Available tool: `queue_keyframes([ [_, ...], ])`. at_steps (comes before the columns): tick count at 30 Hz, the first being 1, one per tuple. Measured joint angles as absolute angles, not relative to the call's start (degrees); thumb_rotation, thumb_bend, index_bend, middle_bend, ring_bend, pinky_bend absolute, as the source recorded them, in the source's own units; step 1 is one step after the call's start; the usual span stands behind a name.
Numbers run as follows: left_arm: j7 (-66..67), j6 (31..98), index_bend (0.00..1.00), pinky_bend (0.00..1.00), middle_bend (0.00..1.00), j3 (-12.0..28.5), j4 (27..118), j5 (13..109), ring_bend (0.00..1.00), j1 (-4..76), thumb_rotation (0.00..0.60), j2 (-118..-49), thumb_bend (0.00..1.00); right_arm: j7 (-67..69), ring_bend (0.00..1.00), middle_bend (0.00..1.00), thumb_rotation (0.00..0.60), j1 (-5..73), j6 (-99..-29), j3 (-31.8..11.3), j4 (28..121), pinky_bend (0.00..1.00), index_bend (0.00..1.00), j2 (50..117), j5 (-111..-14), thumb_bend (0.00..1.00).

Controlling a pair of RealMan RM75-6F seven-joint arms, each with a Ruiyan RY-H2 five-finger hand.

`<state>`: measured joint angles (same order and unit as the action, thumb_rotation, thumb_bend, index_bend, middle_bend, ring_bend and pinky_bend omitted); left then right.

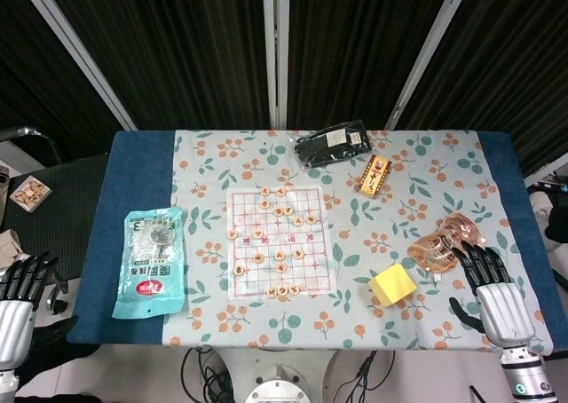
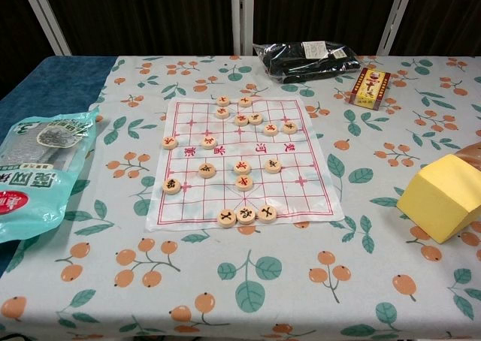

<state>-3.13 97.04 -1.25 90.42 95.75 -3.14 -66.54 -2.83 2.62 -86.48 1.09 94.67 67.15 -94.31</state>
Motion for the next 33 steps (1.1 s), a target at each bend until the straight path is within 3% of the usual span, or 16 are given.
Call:
queue_keyframes([
  [33,-3.2,96.2,0.11,0.03,0.05,-3.1,90.5,99.1,0.0,-2.9,0.6,-68.3,0.13,-6.0,0.0,0.0,0.6,6.5,-82.7,0.7,96.7,0.0,0.0,67.4,-96.3,0.23],
])
